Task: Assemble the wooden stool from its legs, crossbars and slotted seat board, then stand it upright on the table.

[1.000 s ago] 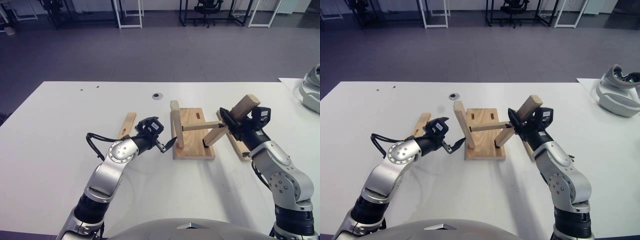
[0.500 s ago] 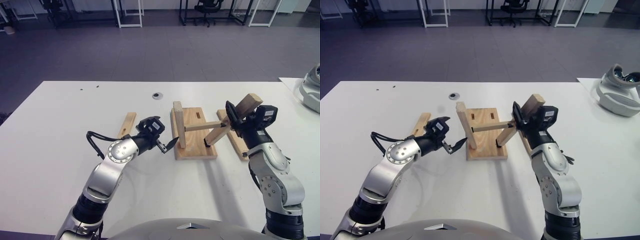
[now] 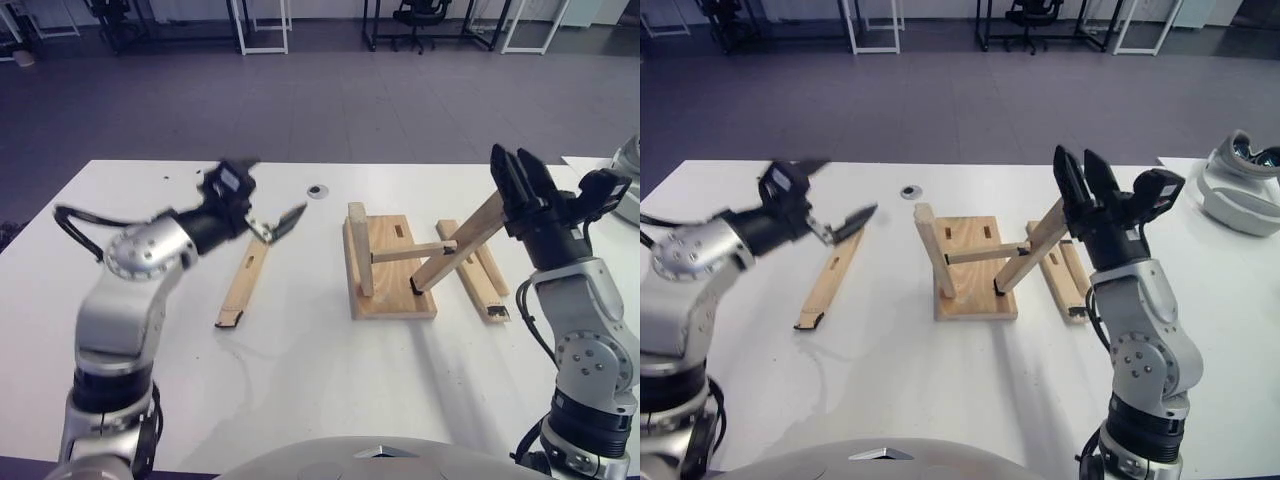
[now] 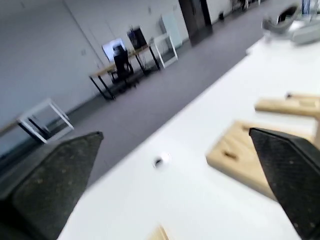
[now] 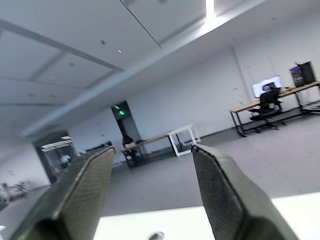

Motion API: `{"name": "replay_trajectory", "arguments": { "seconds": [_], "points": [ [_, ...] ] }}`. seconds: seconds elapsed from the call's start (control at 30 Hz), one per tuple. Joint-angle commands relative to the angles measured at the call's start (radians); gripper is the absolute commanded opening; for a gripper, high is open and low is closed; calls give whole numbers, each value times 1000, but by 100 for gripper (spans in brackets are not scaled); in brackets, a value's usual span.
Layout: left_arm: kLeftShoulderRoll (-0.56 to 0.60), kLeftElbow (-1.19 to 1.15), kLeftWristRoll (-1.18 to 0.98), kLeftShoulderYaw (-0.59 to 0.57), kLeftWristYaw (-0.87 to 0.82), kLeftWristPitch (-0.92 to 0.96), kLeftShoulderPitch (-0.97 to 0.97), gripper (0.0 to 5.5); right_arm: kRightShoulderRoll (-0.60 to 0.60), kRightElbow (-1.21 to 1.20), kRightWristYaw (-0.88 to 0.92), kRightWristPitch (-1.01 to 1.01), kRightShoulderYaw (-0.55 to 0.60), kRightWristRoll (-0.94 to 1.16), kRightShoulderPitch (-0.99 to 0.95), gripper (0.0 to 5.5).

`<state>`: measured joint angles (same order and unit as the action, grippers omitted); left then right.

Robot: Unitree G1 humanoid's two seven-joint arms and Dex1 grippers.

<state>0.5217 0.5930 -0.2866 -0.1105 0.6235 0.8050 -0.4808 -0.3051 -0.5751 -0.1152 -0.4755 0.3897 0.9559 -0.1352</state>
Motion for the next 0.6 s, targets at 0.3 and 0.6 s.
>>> {"name": "replay_trajectory", "arguments": {
  "seconds": [0.3,0.6],
  "points": [
    [-152,-551,-21,609,312,92,-659,540,-169,305,-138,-103,86,149,-140,287],
    [-237,-757,61,719,374,10,-629,540,25,299,-62,-94,-3,184,-105,287]
  ]
}}
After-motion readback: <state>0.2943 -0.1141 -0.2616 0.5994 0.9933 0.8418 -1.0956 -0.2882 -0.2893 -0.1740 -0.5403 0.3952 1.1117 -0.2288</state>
